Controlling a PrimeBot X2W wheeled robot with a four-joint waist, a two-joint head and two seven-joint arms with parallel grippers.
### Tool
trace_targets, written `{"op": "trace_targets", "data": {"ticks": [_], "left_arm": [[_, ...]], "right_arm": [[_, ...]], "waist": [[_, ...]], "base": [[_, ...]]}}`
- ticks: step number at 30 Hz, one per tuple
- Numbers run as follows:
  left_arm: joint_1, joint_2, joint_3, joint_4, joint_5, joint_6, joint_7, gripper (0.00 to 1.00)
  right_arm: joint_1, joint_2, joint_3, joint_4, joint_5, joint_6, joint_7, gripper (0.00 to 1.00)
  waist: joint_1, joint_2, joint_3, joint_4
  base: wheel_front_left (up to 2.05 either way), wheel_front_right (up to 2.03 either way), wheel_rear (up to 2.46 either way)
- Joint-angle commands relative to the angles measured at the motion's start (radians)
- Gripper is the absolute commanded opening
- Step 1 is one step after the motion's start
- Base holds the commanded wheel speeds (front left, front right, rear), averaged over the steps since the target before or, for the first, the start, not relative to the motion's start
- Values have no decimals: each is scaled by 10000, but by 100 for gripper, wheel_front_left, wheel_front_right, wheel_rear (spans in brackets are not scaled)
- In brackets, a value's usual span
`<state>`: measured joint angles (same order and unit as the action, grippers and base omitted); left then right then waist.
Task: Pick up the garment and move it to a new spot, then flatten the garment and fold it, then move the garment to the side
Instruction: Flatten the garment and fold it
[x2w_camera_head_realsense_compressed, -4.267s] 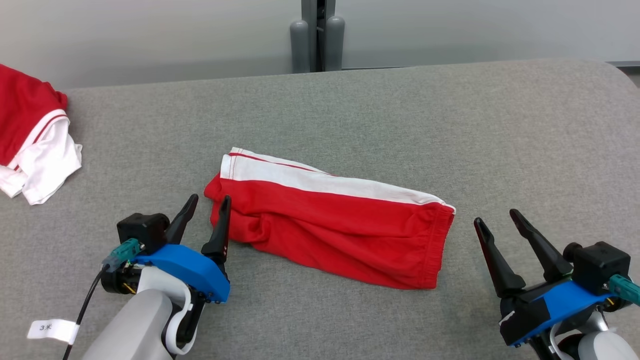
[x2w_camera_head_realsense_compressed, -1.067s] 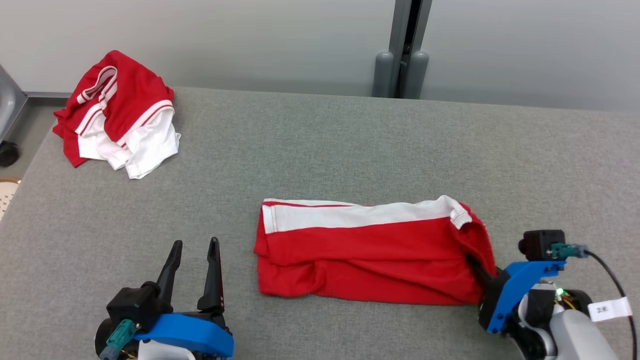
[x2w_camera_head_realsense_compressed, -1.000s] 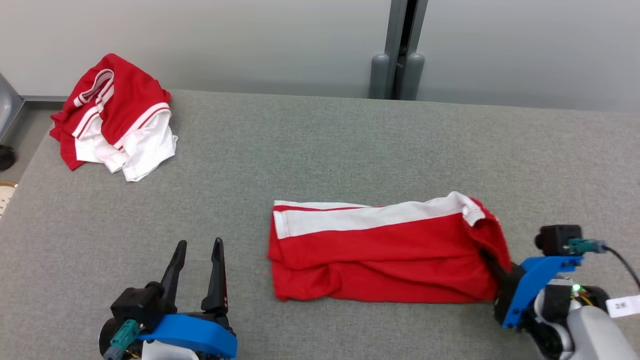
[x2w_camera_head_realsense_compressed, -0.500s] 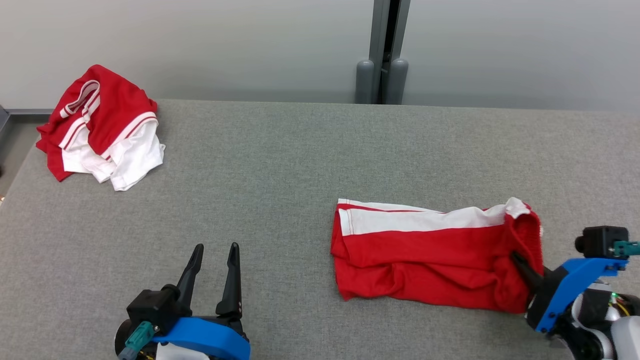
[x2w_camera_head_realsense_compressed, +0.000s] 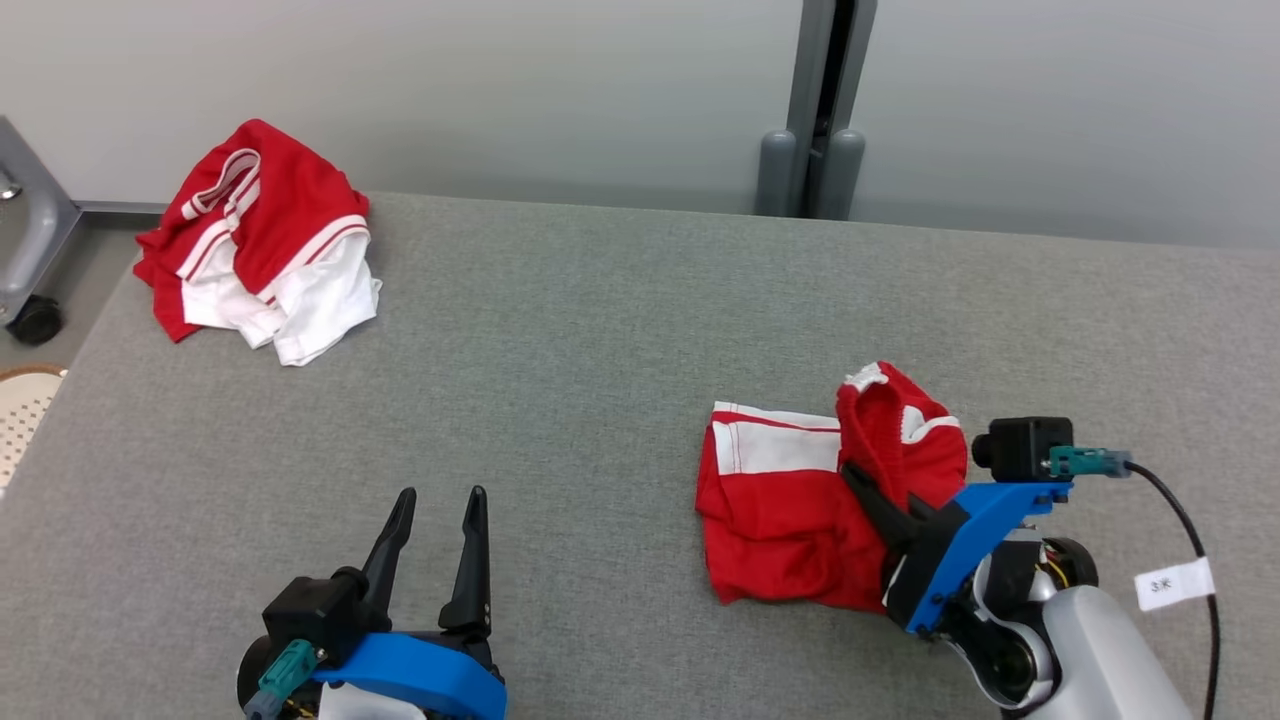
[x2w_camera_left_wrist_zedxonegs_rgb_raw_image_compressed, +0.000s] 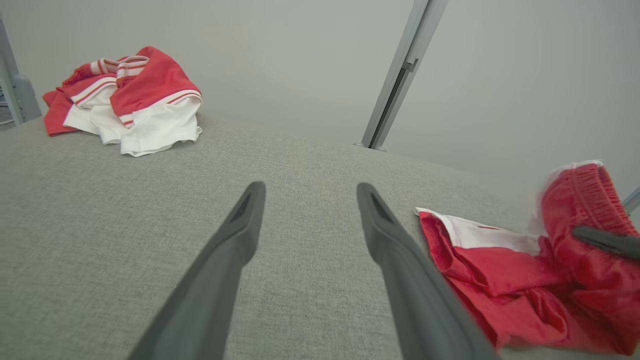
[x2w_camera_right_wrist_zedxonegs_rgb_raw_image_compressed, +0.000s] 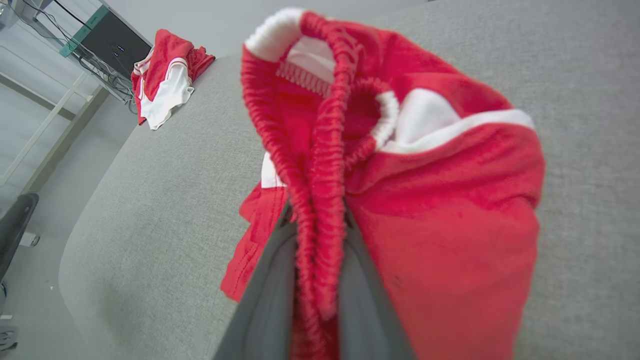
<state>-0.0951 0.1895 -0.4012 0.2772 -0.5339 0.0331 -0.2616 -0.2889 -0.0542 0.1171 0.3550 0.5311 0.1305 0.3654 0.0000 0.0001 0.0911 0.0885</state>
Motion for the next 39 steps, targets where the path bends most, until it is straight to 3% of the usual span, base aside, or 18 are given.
{"op": "trace_targets", "data": {"ticks": [1, 4, 5, 6, 7, 9, 10, 11, 17, 23, 31, 39], "left_arm": [[-121, 24, 10, -3, 0, -27, -28, 100], [-143, -12, -14, 20, -12, -41, -29, 100], [-159, -25, -13, 29, -15, -48, -30, 100], [-165, -37, -9, 39, -21, -51, -31, 100], [-165, -49, -6, 53, -25, -59, -32, 100], [-164, -71, 1, 78, -19, -45, -35, 100], [-167, -85, 7, 92, -11, -41, -36, 100], [-174, -97, 12, 99, -2, -34, -37, 100], [-276, -147, -3, 129, 74, -68, -40, 100], [-395, -200, -41, 42, 227, -126, -45, 100], [-513, -274, 69, 333, 522, -110, -46, 100], [-14, -271, 473, 763, 926, -38, -45, 100]], "right_arm": [[-199, 24, 73, 140, 17, 4, -96, 0], [-564, 37, 521, 826, 177, 4, -355, 0], [-692, 36, 682, 1040, 288, 4, -462, 4], [-812, 38, 846, 1239, 387, 4, -547, 16], [-927, 38, 1012, 1449, 473, 4, -643, 22], [-1155, 36, 1328, 1812, 690, 4, -831, 46], [-1297, 35, 1551, 1976, 692, 4, -954, 91], [-1420, 37, 1762, 2137, 680, 4, -1058, 100], [-1879, 29, 2766, 2487, 927, 4, -1935, 100], [-2017, 26, 2793, 2533, -159, 3, -3144, 100], [-1010, -95, 1107, 2221, -2374, 3, -4759, 100], [738, 26, -655, 1141, -3681, 3, -5661, 100]], "waist": [[0, -1, 35, 74], [0, -1, 67, 240], [0, -1, 77, 285], [0, -1, 88, 315], [0, -1, 94, 339], [0, -1, 112, 365], [0, -1, 121, 369], [0, -1, 130, 370], [0, -1, 155, 306], [0, -1, 71, 99], [0, -1, -291, -164], [0, -1, -698, -324]], "base": [[0, 0, 0], [0, 0, 0], [0, 0, 0], [0, 0, 0], [0, 0, 0], [0, 0, 0], [0, 0, 0], [0, 0, 0], [0, 0, 0], [0, 0, 0], [0, 0, 0], [0, 0, 0]]}}
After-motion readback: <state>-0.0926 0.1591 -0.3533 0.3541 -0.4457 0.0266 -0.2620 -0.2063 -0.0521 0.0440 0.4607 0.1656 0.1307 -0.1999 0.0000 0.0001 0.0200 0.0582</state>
